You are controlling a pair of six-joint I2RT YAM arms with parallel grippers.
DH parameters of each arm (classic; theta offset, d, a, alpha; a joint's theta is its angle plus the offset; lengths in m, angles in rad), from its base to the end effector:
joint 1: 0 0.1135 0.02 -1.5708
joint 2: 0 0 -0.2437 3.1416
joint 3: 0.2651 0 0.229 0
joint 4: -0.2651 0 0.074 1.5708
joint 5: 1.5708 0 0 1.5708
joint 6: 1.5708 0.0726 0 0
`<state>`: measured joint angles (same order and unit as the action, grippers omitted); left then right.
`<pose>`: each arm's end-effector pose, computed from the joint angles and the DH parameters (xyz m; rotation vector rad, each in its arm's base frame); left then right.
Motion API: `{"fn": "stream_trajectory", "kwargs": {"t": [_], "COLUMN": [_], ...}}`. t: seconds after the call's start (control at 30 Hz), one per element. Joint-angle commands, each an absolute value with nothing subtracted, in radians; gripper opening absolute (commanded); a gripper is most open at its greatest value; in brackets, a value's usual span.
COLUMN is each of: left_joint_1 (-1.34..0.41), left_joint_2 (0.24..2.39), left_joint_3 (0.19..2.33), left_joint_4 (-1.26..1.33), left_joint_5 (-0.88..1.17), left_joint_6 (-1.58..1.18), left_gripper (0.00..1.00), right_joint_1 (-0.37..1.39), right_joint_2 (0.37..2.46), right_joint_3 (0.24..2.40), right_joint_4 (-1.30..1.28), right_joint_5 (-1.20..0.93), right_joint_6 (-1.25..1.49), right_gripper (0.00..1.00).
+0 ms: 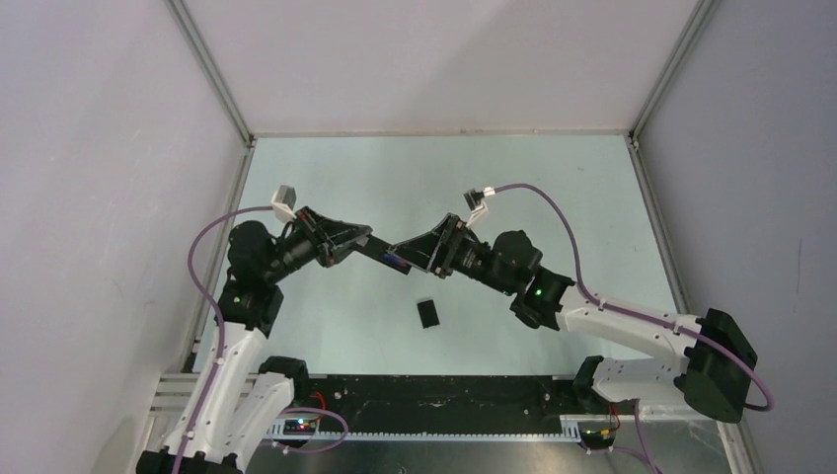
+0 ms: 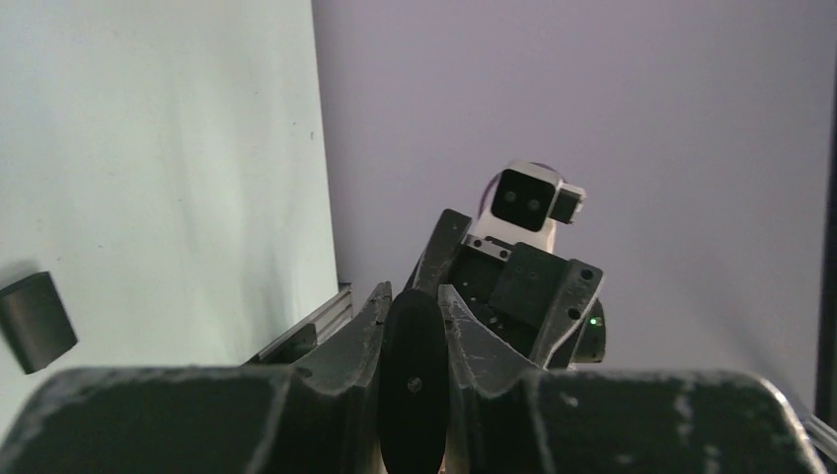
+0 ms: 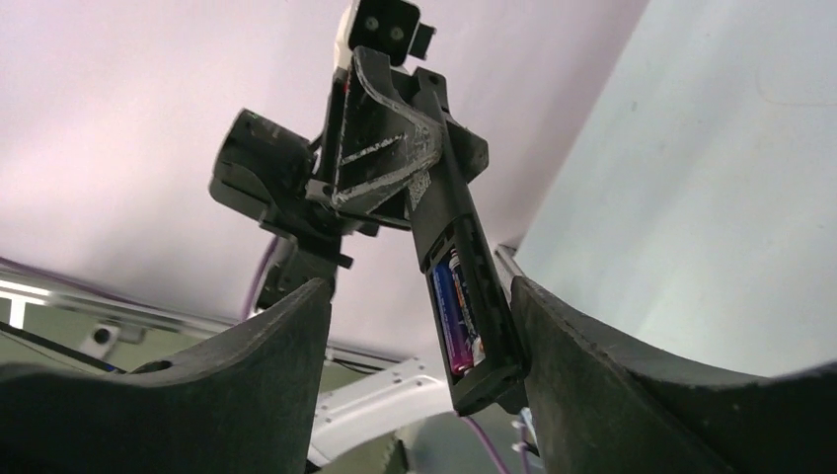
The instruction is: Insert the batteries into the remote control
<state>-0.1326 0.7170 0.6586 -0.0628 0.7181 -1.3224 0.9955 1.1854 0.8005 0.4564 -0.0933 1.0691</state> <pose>0.1802 -0.0722 0.3051 -0.5335 1.8982 -1.6264 0.1585 0.2568 0.3224 -0.0235 1.7671 1.6699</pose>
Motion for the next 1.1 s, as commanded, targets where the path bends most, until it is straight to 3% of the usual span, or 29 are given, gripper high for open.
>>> {"fn": "stream_trajectory", "kwargs": {"t": [0.0, 0.2, 0.33, 0.7, 0.9, 1.07], "left_joint_1": [-0.135, -0.135, -0.135, -0.135, -0.135, -0.137], "left_joint_2": [0.692, 0.679, 0.678, 0.682, 0.688, 0.692], "left_joint_3": [0.708, 0.707, 0.707, 0.709, 0.719, 0.729], "left_joint_4": [-0.007, -0.006, -0.006, 0.023, 0.029, 0.035], "left_joint_5": [0.69, 0.663, 0.654, 0.645, 0.638, 0.639], "left_joint_6": [-1.381, -1.39, -1.396, -1.409, -1.406, -1.404], "left_gripper": [0.0, 0.0, 0.0, 0.0, 0.0, 0.0], "right_joint_1": [1.009, 1.014, 1.013, 1.012, 1.011, 1.007], "right_joint_2": [1.189, 1.187, 1.194, 1.204, 1.214, 1.225], "right_joint_3": [0.809, 0.79, 0.79, 0.79, 0.79, 0.79], "right_joint_4": [0.606, 0.667, 0.68, 0.667, 0.643, 0.642], "right_joint_5": [-0.042, -0.037, -0.052, -0.083, -0.108, -0.107], "right_joint_6": [1.179, 1.197, 1.201, 1.185, 1.195, 1.213], "right_gripper": [0.68, 0.46, 0.41, 0.4, 0.47, 0.39]}}
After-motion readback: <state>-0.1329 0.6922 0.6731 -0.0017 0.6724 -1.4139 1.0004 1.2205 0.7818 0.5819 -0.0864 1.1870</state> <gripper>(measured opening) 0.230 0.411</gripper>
